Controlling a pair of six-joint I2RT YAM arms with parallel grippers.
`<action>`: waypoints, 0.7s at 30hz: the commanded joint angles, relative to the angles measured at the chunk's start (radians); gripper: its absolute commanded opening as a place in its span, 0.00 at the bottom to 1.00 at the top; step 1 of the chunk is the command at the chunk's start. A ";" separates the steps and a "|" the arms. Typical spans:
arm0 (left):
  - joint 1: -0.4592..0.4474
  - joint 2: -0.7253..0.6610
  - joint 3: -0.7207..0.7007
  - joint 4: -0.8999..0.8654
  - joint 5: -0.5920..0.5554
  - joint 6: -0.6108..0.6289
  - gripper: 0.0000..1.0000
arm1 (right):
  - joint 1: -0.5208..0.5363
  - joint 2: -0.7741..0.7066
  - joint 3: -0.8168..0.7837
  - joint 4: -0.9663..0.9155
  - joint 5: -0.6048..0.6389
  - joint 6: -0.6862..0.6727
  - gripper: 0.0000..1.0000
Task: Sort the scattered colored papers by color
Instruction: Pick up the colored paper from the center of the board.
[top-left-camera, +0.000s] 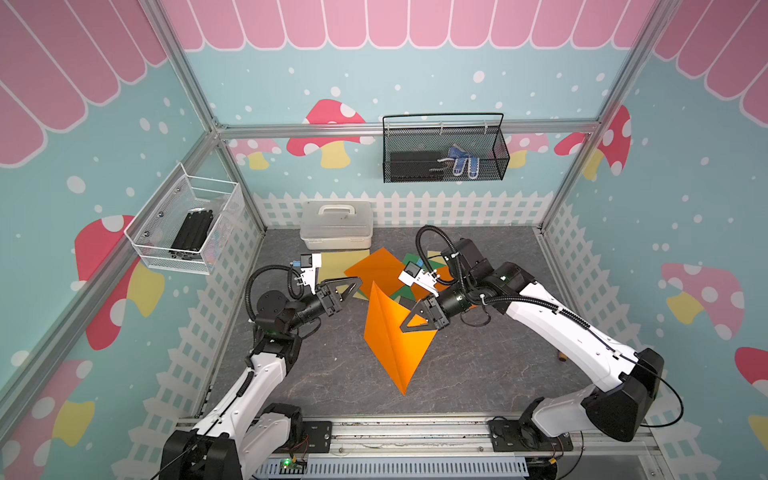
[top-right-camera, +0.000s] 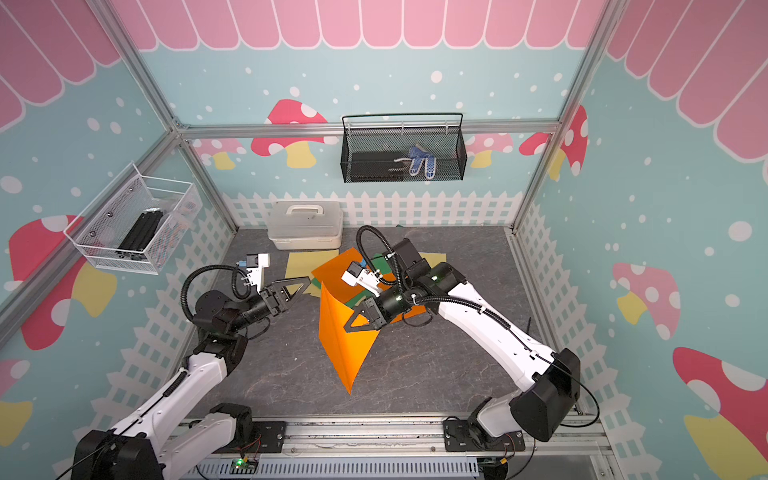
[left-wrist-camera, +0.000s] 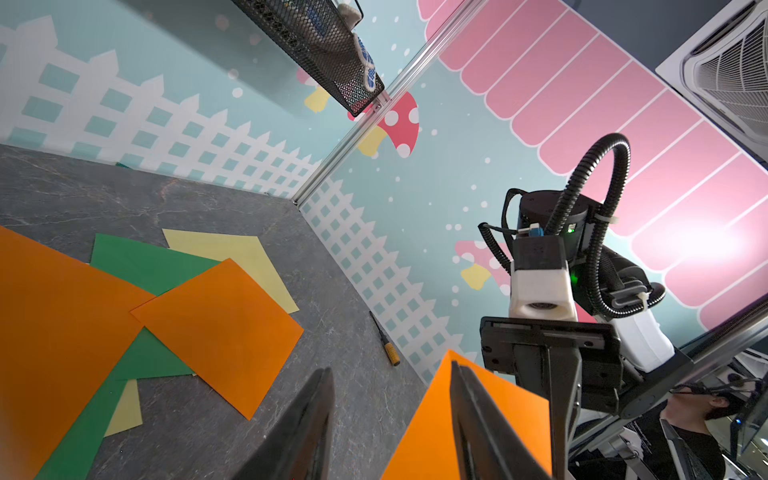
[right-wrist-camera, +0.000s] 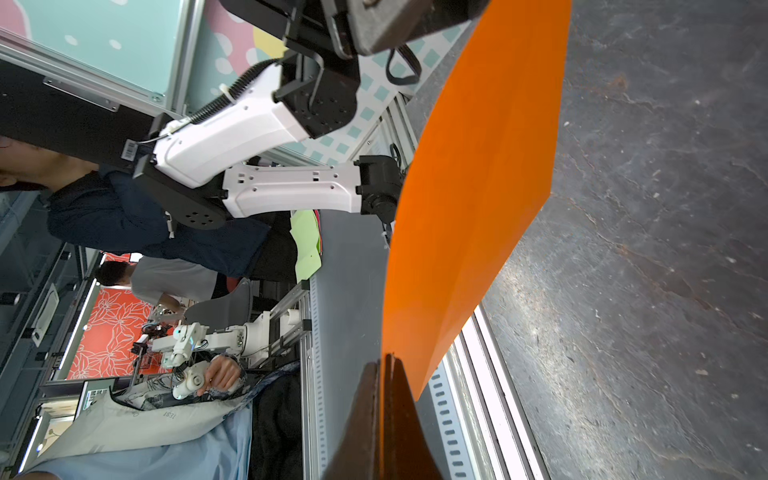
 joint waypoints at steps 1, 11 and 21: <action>-0.009 0.009 -0.007 0.089 0.044 -0.048 0.48 | 0.002 0.006 0.039 0.007 -0.052 -0.002 0.00; -0.033 -0.026 -0.003 0.119 0.058 -0.095 0.46 | 0.004 0.069 0.103 0.030 -0.063 0.005 0.00; -0.034 -0.061 0.010 0.063 0.062 -0.093 0.44 | 0.003 0.079 0.128 0.028 -0.047 0.003 0.00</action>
